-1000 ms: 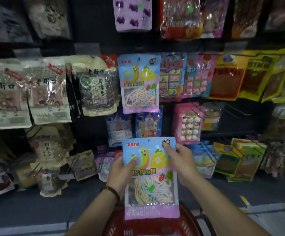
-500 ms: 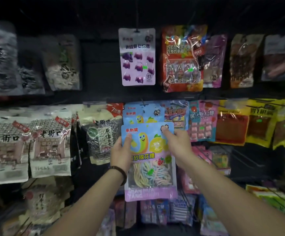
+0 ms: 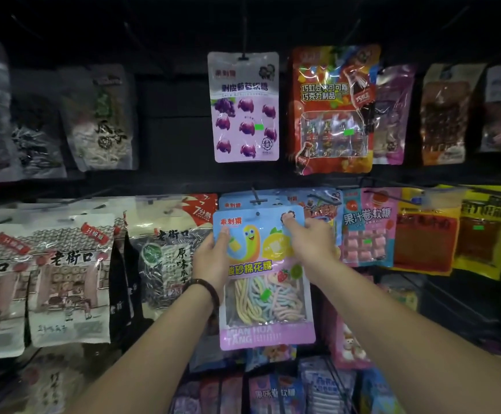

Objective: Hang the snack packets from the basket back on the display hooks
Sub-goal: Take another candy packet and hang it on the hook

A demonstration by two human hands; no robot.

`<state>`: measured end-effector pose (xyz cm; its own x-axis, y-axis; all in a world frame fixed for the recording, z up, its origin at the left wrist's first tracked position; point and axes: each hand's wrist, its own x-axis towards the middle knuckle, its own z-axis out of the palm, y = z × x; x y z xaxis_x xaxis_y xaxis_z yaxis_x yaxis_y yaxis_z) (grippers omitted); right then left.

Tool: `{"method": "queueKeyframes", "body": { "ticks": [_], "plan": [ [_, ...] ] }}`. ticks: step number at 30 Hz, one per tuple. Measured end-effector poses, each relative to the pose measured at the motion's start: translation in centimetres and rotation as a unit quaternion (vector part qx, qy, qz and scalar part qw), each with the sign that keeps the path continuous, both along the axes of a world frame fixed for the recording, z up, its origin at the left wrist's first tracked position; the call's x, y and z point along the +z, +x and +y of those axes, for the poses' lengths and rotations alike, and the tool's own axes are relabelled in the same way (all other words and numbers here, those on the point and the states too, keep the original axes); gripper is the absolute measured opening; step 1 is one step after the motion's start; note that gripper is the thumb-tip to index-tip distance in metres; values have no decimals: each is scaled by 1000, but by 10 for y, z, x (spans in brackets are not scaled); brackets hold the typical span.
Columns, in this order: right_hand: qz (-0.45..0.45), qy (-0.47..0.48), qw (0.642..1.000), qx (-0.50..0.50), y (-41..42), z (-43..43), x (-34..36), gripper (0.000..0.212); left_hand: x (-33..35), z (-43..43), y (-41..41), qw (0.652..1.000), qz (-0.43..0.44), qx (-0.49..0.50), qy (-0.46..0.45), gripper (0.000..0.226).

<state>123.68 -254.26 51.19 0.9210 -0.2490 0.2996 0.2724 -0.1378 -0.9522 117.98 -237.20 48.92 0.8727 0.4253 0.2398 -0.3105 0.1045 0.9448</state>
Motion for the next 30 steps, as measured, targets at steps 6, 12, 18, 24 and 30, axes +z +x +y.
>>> {"method": "queueKeyframes", "body": {
  "ticks": [6, 12, 18, 24, 30],
  "plan": [
    [9, -15, 1000, 9, 14, 5, -4, 50, -2, 6, 15, 999, 40, 25, 23, 28],
    [20, -170, 983, -74, 20, 6, -1, 56, 0, 7, 31, 989, 73, 72, 103, 36],
    [41, -259, 960, -93, 8, -1, -2, 50, 3, 11, 32, 970, 126, 99, 183, 53],
    [27, -289, 955, -55, -37, -21, -24, 66, -24, 5, -6, 953, 111, 152, 238, 35],
    [4, -348, 937, -29, -99, -47, -111, 25, -111, -9, -85, 909, -24, 107, 402, 29]
  ]
}}
